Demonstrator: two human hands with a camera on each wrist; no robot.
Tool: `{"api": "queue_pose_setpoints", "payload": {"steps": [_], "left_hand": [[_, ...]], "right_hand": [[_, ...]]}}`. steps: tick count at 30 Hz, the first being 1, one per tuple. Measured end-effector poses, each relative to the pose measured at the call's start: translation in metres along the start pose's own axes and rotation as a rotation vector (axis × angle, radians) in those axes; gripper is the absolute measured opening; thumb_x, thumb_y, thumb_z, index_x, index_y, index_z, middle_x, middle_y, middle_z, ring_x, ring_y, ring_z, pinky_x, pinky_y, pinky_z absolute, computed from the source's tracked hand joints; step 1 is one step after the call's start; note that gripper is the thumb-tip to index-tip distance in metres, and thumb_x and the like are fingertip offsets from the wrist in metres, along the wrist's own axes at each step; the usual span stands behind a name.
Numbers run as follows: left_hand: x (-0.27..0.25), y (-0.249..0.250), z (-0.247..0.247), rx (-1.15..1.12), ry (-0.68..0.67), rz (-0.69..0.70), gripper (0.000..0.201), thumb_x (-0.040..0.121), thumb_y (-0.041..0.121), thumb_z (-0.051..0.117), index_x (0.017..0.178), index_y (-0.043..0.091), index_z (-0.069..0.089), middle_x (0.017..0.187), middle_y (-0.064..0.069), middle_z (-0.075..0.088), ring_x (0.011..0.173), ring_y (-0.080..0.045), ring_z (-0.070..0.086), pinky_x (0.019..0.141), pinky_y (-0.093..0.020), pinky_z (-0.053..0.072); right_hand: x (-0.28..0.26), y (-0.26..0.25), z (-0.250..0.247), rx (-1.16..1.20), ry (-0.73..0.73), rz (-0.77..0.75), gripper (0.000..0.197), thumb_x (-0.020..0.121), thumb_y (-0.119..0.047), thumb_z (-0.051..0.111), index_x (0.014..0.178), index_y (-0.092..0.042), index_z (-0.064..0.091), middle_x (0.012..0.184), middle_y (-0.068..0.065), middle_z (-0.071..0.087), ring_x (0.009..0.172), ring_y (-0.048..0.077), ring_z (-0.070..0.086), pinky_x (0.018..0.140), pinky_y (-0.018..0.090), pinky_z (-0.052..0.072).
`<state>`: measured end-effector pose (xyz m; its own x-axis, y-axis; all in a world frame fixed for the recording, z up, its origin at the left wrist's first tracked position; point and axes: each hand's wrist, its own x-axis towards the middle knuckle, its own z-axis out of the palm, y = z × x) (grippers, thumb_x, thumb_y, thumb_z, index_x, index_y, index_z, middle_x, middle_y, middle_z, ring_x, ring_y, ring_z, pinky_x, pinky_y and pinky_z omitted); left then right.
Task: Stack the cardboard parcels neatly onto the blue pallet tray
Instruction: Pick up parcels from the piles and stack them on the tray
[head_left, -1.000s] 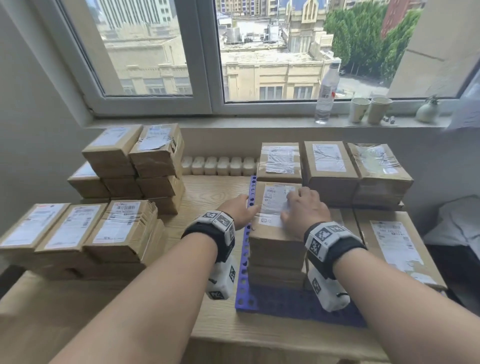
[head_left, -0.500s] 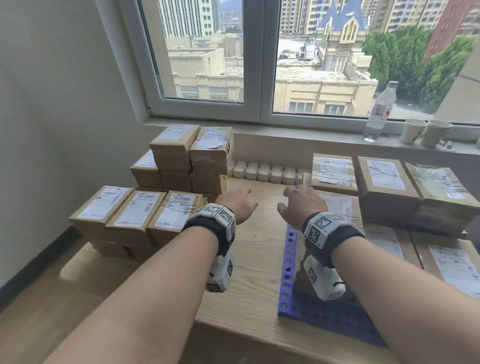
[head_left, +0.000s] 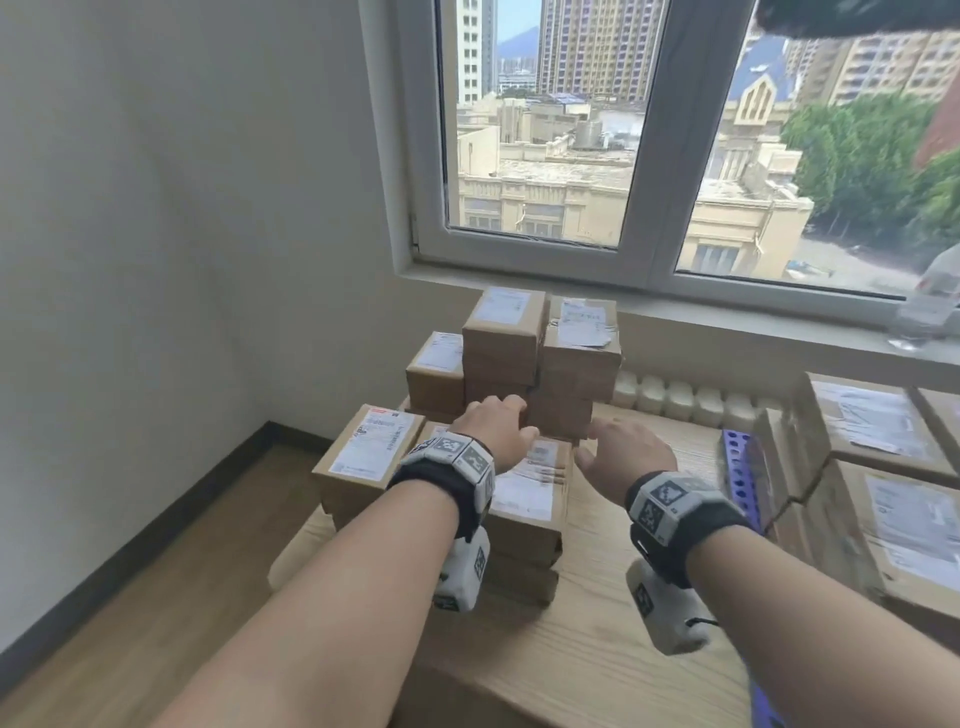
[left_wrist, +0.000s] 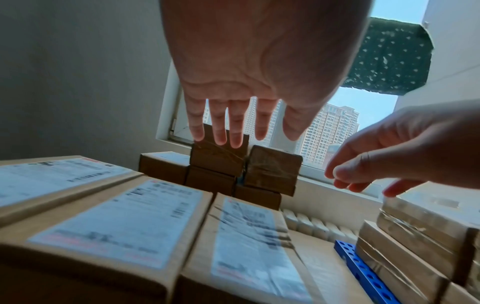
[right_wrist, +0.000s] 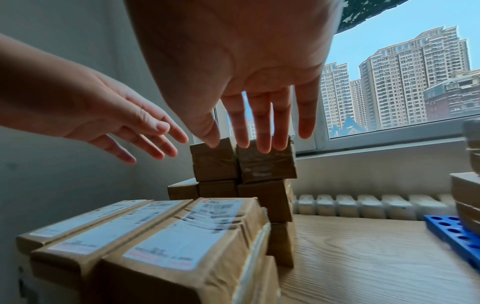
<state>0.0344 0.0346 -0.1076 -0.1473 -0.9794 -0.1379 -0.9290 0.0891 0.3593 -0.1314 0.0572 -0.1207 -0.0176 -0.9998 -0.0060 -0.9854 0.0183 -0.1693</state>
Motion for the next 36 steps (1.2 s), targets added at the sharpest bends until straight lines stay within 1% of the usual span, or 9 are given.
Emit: {"api": "queue_pose_setpoints", "payload": {"steps": [2,4,7,13,20,24,29,33,36], "left_hand": [[0.004,-0.024,-0.013,-0.047,0.011,-0.009,0.051,0.098,0.041,0.043,0.146,0.025,0.038,0.146,-0.007,0.043,0.134,-0.028,0.040,0.108,-0.046,0.038],[0.011,-0.044,-0.023,-0.085,0.029,-0.017,0.051,0.097,0.042,0.044,0.145,0.025,0.039,0.146,-0.007,0.043,0.133,-0.028,0.042,0.108,-0.047,0.038],[0.023,-0.066,-0.034,-0.107,0.057,-0.026,0.051,0.096,0.043,0.045,0.144,0.025,0.041,0.147,-0.006,0.045,0.134,-0.027,0.043,0.108,-0.046,0.038],[0.051,-0.088,-0.044,-0.115,0.073,-0.022,0.050,0.096,0.040,0.046,0.143,0.023,0.043,0.146,-0.006,0.047,0.133,-0.026,0.045,0.108,-0.041,0.039],[0.098,-0.090,-0.062,-0.110,0.075,-0.013,0.053,0.097,0.039,0.046,0.146,0.020,0.037,0.147,-0.008,0.045,0.132,-0.028,0.046,0.106,-0.038,0.038],[0.134,-0.083,-0.073,-0.131,0.070,-0.016,0.053,0.096,0.038,0.046,0.143,0.016,0.038,0.142,-0.011,0.047,0.127,-0.030,0.049,0.105,-0.041,0.041],[0.175,-0.076,-0.073,-0.230,0.042,-0.076,0.055,0.097,0.037,0.046,0.145,0.013,0.035,0.145,-0.012,0.044,0.130,-0.030,0.046,0.105,-0.040,0.041],[0.199,-0.076,-0.068,-0.343,0.015,-0.147,0.061,0.099,0.041,0.043,0.150,0.010,0.030,0.151,-0.011,0.039,0.139,-0.028,0.036,0.108,-0.036,0.033],[0.212,-0.078,-0.063,-0.420,-0.015,-0.204,0.062,0.100,0.044,0.041,0.150,0.008,0.030,0.152,-0.011,0.040,0.137,-0.029,0.040,0.107,-0.034,0.034]], "right_hand": [[0.008,-0.024,0.002,0.000,0.009,0.006,0.032,0.094,-0.041,0.045,0.115,-0.021,0.057,0.113,0.003,0.062,0.104,0.023,0.056,0.079,0.034,0.046],[0.014,-0.044,0.004,0.004,0.018,0.011,0.030,0.094,-0.041,0.044,0.112,-0.020,0.057,0.109,0.003,0.061,0.100,0.022,0.057,0.078,0.033,0.046],[0.022,-0.065,0.007,0.009,0.016,0.023,0.032,0.095,-0.041,0.044,0.115,-0.020,0.057,0.112,0.002,0.062,0.102,0.022,0.058,0.081,0.034,0.047],[0.048,-0.084,0.002,0.045,0.050,0.052,0.032,0.094,-0.039,0.045,0.118,-0.021,0.057,0.117,0.001,0.063,0.105,0.021,0.058,0.080,0.033,0.045],[0.105,-0.086,-0.014,0.168,0.136,0.105,0.031,0.093,-0.038,0.046,0.114,-0.020,0.060,0.109,0.002,0.066,0.098,0.023,0.061,0.079,0.033,0.046],[0.139,-0.084,-0.021,0.214,0.163,0.134,0.030,0.094,-0.035,0.046,0.114,-0.018,0.059,0.107,0.004,0.065,0.093,0.021,0.058,0.077,0.032,0.045],[0.175,-0.077,-0.022,0.259,0.183,0.160,0.030,0.094,-0.030,0.048,0.115,-0.013,0.061,0.112,0.008,0.065,0.099,0.025,0.059,0.081,0.032,0.043],[0.195,-0.073,-0.019,0.299,0.172,0.190,0.030,0.094,-0.030,0.048,0.117,-0.014,0.060,0.113,0.006,0.065,0.103,0.025,0.059,0.085,0.033,0.043],[0.207,-0.073,-0.012,0.330,0.157,0.185,0.037,0.093,-0.032,0.050,0.125,-0.015,0.058,0.116,0.005,0.066,0.106,0.024,0.059,0.091,0.035,0.046]]}}
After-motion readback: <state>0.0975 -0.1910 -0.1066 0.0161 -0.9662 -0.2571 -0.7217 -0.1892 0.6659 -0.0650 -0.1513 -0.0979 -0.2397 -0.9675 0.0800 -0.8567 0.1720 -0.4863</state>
